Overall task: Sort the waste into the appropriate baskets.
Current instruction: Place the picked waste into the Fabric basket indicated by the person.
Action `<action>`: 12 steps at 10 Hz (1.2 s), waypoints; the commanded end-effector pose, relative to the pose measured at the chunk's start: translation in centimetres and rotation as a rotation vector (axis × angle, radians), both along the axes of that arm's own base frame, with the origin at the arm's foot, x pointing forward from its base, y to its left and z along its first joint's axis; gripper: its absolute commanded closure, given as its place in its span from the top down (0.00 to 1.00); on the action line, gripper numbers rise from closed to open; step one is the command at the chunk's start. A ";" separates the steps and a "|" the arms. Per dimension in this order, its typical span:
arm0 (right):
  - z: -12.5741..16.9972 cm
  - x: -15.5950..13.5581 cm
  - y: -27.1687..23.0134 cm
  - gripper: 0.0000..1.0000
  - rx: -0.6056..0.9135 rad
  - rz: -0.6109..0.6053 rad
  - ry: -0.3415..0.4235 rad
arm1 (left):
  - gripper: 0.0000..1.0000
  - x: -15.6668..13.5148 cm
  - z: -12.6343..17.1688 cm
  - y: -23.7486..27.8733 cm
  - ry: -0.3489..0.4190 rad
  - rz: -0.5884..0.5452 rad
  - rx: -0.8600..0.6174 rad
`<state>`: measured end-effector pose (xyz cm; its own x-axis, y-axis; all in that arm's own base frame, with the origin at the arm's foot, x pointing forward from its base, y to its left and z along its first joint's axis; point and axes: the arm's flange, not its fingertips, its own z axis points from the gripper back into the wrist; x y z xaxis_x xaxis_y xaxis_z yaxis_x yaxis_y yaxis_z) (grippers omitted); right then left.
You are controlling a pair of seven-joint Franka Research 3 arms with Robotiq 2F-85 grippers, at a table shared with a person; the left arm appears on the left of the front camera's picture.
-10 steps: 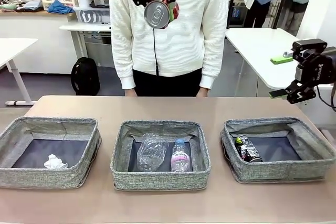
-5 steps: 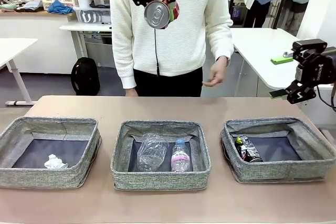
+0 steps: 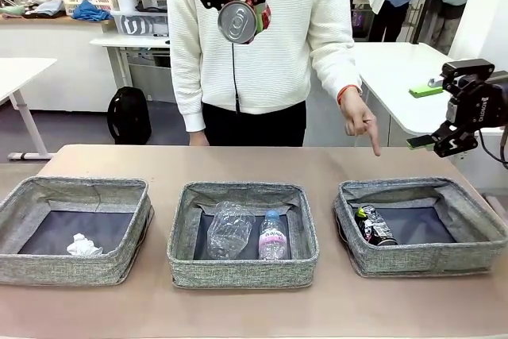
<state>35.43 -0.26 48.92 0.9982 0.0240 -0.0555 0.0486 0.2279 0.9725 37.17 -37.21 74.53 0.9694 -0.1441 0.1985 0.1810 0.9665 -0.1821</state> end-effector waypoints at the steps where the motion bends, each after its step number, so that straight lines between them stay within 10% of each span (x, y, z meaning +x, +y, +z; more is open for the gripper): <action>1: 0.4 0.0 0.2 1.00 0.002 -0.017 0.014 | 0.32 -0.2 0.2 0.3 -0.007 0.008 0.001; 7: 0.0 0.0 0.0 1.00 0.000 0.000 0.000 | 0.32 0.0 0.0 0.0 0.000 0.000 0.000; 12: 1.3 -6.1 -16.3 1.00 0.075 -0.257 -0.098 | 0.32 -6.3 -13.5 -7.6 -0.073 -0.054 -0.349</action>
<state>30.05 -14.78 49.64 0.9789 -0.2031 -0.0205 0.0557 0.1692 0.9840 31.76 -45.63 63.67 0.9494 -0.1158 0.2921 0.2248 0.8998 -0.3739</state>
